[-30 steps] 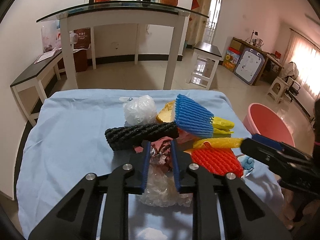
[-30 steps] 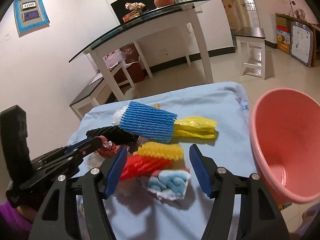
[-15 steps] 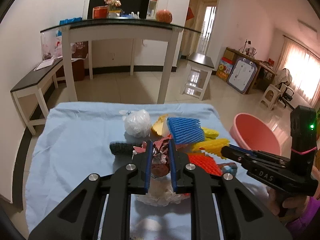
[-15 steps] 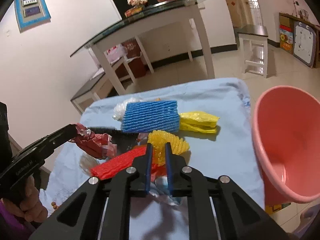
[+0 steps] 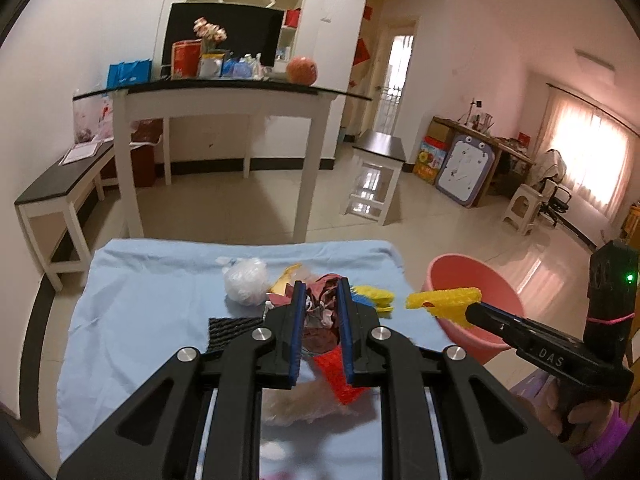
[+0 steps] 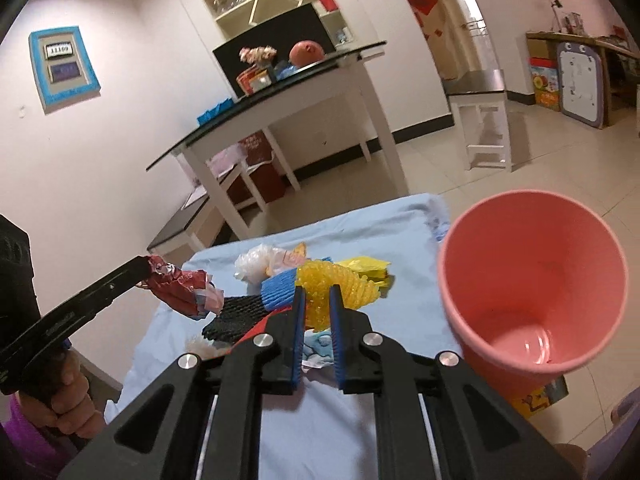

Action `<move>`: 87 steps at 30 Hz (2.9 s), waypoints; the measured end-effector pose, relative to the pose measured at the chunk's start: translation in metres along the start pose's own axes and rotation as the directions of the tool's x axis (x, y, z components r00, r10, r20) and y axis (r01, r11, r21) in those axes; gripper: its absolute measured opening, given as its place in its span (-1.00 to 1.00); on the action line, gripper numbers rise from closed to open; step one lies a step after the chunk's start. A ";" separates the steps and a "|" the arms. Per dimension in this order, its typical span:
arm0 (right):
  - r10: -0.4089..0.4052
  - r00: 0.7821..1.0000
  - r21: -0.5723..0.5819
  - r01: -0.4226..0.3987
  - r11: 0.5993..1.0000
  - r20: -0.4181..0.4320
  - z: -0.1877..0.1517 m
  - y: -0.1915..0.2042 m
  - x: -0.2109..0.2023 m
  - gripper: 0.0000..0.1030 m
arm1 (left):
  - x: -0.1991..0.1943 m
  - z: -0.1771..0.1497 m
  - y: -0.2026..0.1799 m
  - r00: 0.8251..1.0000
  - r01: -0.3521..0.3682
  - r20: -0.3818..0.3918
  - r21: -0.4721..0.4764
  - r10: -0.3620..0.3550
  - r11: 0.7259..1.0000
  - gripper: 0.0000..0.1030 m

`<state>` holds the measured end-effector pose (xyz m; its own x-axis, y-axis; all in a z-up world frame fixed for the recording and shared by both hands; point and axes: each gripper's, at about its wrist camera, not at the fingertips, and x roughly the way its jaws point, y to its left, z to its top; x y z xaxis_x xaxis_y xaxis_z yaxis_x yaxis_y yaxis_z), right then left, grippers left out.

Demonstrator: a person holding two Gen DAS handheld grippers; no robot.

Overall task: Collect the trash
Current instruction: 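Carry both held items over the pink bucket, then open both tools to drop the items into the pink bucket, then move both tools back over the remaining trash on the table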

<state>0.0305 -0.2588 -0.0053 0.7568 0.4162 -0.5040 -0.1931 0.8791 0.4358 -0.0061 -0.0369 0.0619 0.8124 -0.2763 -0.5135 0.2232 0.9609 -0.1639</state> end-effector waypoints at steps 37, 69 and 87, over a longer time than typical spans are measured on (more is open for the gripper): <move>-0.316 0.949 0.216 0.305 0.928 0.018 -0.016 -0.143 -0.054 -0.76 | 0.133 -0.011 -0.180 0.919 0.361 -0.218 0.142 -0.327 0.922 -0.70; -0.325 0.944 0.166 0.312 0.936 0.055 -0.024 -0.096 -0.055 -0.08 | 0.117 -0.017 -0.155 0.927 0.323 -0.239 0.109 -0.290 0.940 -0.42; -0.266 0.964 0.104 0.262 0.959 0.026 -0.078 -0.005 -0.067 0.01 | 0.042 -0.017 -0.081 0.972 0.196 -0.148 0.076 -0.183 0.978 -0.42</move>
<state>-0.0677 -0.2734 -0.0317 0.7970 0.1610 -0.5821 0.0780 0.9283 0.3635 0.0011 -0.1267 0.0395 0.6688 -0.4471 -0.5940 0.4180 0.8868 -0.1969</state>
